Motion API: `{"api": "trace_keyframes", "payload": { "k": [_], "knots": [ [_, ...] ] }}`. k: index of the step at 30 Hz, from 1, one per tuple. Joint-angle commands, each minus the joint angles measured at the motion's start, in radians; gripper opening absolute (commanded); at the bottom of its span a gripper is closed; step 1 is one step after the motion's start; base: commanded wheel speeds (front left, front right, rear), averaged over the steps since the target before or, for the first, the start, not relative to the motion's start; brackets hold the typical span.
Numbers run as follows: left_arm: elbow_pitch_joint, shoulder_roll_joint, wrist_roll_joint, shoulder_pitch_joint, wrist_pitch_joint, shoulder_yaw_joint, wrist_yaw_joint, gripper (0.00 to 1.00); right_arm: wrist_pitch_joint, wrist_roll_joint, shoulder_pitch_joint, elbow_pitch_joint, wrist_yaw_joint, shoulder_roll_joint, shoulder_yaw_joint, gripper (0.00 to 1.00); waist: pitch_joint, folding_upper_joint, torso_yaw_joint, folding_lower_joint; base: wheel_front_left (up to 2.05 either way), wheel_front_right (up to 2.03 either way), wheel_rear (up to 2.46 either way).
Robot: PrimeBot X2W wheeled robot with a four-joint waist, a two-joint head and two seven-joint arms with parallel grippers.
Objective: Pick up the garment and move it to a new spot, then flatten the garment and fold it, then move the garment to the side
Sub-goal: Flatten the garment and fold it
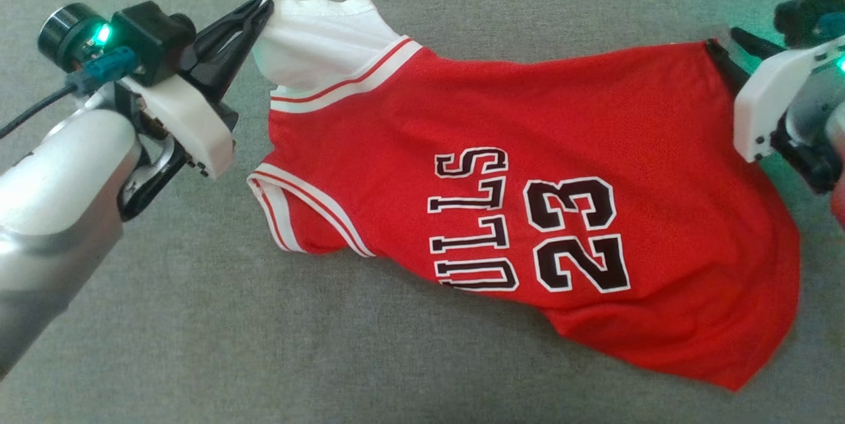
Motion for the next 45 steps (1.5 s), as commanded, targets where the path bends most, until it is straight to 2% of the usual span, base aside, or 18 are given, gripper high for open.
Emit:
{"api": "trace_keyframes", "payload": {
  "k": [1,3,4,5,6,9,11,15,20,26,34,45],
  "knots": [
    [-0.005,0.031,-0.008,-0.058,-0.012,0.037,0.002,0.0,0.045,0.031,0.05,-0.007,-0.001,-0.018,0.049,0.42,0.002,-0.0001,0.002,0.0001,0.0,0.0,0.0],
    [-0.001,0.028,-0.01,-0.061,-0.014,0.033,0.002,0.0,0.079,0.085,0.049,-0.027,-0.001,-0.032,0.076,0.29,0.003,-0.0001,0.004,0.0001,0.0,0.0,0.0],
    [-0.001,0.028,-0.01,-0.061,-0.014,0.033,0.002,0.0,0.079,0.085,0.049,-0.027,-0.001,-0.032,0.076,0.29,0.003,-0.0001,0.004,0.0001,0.0,0.0,0.0],
    [0.001,0.027,-0.012,-0.062,-0.015,0.031,0.002,0.0,0.089,0.112,0.048,-0.039,-0.001,-0.04,0.086,0.12,0.004,-0.0001,0.005,0.0001,0.0,0.0,0.0],
    [0.003,0.025,-0.013,-0.064,-0.016,0.029,0.002,0.0,0.097,0.138,0.046,-0.05,-0.001,-0.048,0.095,0.0,0.004,-0.0001,0.006,0.0001,0.0,0.0,0.0],
    [0.011,0.023,-0.017,-0.067,-0.024,0.024,0.002,0.0,0.106,0.199,0.042,-0.079,-0.001,-0.069,0.123,0.0,0.001,-0.0001,0.008,0.0001,0.0,0.0,0.0],
    [0.018,0.024,-0.014,-0.068,-0.037,0.023,0.002,0.0,0.07,0.208,0.028,-0.086,-0.001,-0.082,0.134,0.0,-0.005,-0.0001,0.006,0.0001,0.0,0.0,0.0],
    [0.031,0.029,0.006,-0.074,-0.075,0.024,0.008,0.0,-0.057,0.205,-0.013,-0.076,-0.001,-0.089,0.125,0.0,-0.031,-0.0001,-0.002,0.0001,0.0,0.0,0.0],
    [0.032,0.041,0.04,-0.094,-0.12,0.036,0.037,0.0,-0.22,0.196,-0.076,-0.065,-0.001,-0.096,0.094,0.0,-0.08,-0.0001,-0.021,0.0001,0.0,0.0,0.0],
    [0.014,0.066,0.068,-0.119,-0.147,0.061,0.067,0.0,-0.35,0.168,-0.151,-0.069,-0.001,-0.114,0.049,0.0,-0.159,-0.0001,-0.044,0.0001,0.0,0.0,0.0],
    [-0.053,0.111,0.132,-0.168,-0.16,0.086,0.131,0.0,-0.384,0.096,-0.177,-0.119,-0.001,-0.151,-0.036,0.0,-0.281,-0.0001,-0.063,0.0001,0.0,0.0,0.0],
    [-0.245,0.176,0.196,-0.228,-0.167,0.14,0.2,0.0,-0.377,0.005,-0.146,-0.256,-0.001,-0.214,-0.178,0.0,-0.422,-0.0001,-0.079,0.0001,0.0,0.0,0.0]
  ]
}}
